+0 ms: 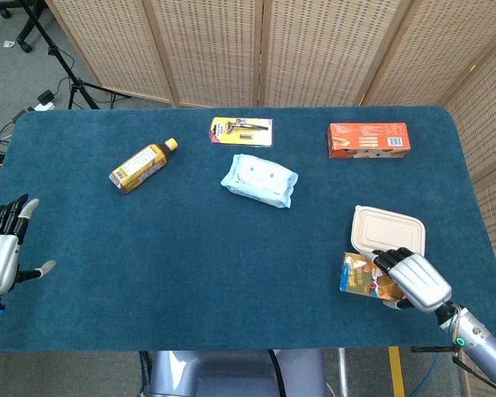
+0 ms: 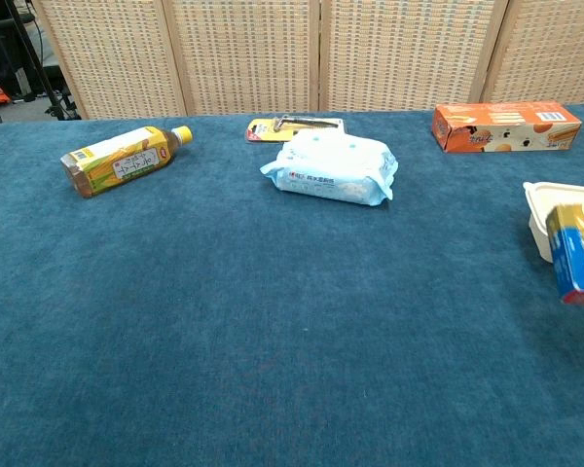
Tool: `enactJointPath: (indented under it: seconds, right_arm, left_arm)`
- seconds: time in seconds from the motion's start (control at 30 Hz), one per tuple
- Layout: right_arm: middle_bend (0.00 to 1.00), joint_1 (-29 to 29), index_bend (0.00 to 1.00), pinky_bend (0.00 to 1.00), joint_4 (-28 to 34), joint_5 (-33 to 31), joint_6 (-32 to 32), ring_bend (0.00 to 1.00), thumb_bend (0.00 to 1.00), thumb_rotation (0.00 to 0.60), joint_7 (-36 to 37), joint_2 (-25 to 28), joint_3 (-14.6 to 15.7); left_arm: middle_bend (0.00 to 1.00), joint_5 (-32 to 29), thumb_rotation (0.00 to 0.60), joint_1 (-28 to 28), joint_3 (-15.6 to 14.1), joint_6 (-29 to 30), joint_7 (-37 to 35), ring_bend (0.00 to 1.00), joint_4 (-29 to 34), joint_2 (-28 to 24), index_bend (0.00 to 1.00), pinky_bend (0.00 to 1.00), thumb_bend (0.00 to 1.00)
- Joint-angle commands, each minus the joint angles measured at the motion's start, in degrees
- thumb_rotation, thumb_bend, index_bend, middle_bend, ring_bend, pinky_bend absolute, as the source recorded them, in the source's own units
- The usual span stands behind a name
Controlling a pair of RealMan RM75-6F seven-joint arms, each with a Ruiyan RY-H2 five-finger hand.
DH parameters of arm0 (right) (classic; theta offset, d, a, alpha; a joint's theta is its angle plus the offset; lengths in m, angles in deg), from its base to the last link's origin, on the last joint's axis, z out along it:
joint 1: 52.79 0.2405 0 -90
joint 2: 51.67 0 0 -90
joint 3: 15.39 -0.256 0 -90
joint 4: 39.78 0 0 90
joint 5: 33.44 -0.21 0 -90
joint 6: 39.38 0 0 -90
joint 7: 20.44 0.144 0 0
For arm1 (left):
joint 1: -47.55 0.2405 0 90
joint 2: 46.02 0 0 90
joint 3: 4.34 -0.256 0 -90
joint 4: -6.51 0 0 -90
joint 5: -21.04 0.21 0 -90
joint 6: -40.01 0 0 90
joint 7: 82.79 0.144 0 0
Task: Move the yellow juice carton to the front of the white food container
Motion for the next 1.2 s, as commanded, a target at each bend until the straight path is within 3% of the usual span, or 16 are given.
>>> enactJointPath:
  seconds: [0.03, 0.27, 0.37, 0.53, 0.6, 0.73, 0.83, 1.2]
  right_arm:
    - [0.65, -1.4, 0.43, 0.38, -2.0, 1.6, -0.5, 0.64, 0.39, 0.6, 0.4, -1.4, 1.5]
    - [0.65, -1.5, 0.43, 0.38, -3.9, 2.2, -0.2, 0.64, 0.39, 0.6, 0.1, -4.2, 1.0]
    - [0.6, -1.2, 0.43, 0.38, -5.1, 1.4, 1.0, 0.62, 0.37, 0.6, -0.6, -5.7, 0.2]
    - [0.35, -0.9, 0.37, 0.17, -4.6, -0.1, 4.0, 0.36, 0.25, 0.6, -0.6, -5.3, 0.4]
    - [0.29, -1.1, 0.35, 0.13, -4.2, -0.7, 4.7, 0.3, 0.23, 0.6, -1.2, -5.2, 0.4]
    - [0.12, -1.4, 0.18, 0.03, -3.9, -1.5, 5.3, 0.12, 0.18, 0.6, -1.9, -4.8, 0.2]
    - [0.06, -1.6, 0.11, 0.0, -3.8, -1.9, 5.3, 0.01, 0.18, 0.6, -2.2, -4.4, 0.1]
    - [0.0, -4.0, 0.08, 0.0, -5.7, -1.6, 1.7, 0.0, 0.18, 0.6, -0.6, -2.9, 0.3]
  left_arm:
    - [0.0, 0.0, 0.6, 0.0, 0.0, 0.0, 0.1, 0.0, 0.0, 0.1, 0.0, 0.0, 0.0]
    - [0.0, 0.4, 0.6, 0.0, -0.2, 0.0, 0.4, 0.0, 0.2, 0.2, 0.0, 0.0, 0.0]
    - [0.0, 0.2, 0.6, 0.1, -0.2, 0.0, 0.1, 0.0, 0.1, 0.1, 0.0, 0.0, 0.0]
    - [0.0, -0.1, 0.6, 0.2, -0.1, -0.2, -0.3, 0.0, 0.0, -0.1, 0.0, 0.0, 0.0]
    - [0.0, -0.2, 0.6, 0.2, 0.0, -0.1, -0.5, 0.0, 0.1, -0.2, 0.0, 0.0, 0.0]
    - [0.0, -0.2, 0.6, 0.3, 0.0, -0.2, -0.7, 0.0, 0.1, -0.3, 0.0, 0.0, 0.0]
    - [0.0, -0.1, 0.6, 0.2, -0.1, -0.5, -0.7, 0.0, 0.1, -0.4, 0.0, 0.0, 0.0]
    - [0.0, 0.2, 0.6, 0.2, -0.5, -1.0, -0.8, 0.0, 0.9, -0.9, 0.0, 0.0, 0.0]
